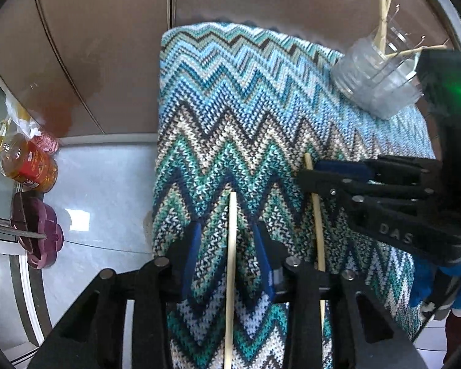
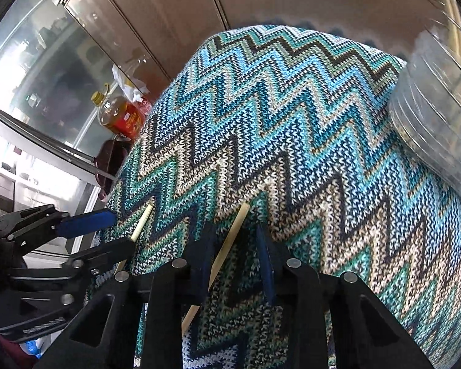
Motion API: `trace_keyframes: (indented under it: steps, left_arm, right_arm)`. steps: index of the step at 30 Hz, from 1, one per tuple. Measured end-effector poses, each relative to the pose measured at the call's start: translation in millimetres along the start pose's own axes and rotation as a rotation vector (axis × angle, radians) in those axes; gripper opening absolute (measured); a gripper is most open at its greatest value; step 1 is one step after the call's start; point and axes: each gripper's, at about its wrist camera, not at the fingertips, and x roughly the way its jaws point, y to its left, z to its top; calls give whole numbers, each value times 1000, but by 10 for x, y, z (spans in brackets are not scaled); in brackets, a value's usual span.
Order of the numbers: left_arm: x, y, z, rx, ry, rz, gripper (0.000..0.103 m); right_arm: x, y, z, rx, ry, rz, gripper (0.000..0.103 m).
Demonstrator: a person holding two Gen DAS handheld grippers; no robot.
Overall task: Organize utensils
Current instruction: 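Lower both tools onto the remaining chopsticks and close each on one, then lift the held chopsticks off the cloth with both tools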
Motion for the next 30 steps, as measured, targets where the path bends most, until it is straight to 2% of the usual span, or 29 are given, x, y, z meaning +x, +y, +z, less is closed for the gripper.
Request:
trace_keyframes:
  steps: [2,4,12,16,21,26,30]
  left_arm:
    - [75,-5,14,0,22,-7,21]
    - [122,-21,18,7,27,1,17]
    - [139,-68,29,15,19,29,8]
    - [77,-50,4,-11,-15,29,5]
    - [-160,18,-83,-45,-92,26,5]
    - [-418,9,-184,-85,-164,12,5]
    - [-625,-63,-304,-95,-216,18,5]
  right_arm:
    - [18,7,41,-6,10,-2,28]
    - [23,7,56,-10,15,-6,26]
    - [116,33,144,-10,7,-18,12]
    - [47,-6,76,4,-18,1,8]
    - [-292,37,-115,-34,-121,-2,5]
    - [-808,271,-364,-106,-281,-46,5]
    - [-1097,478,-603,-151,-366,-74,5]
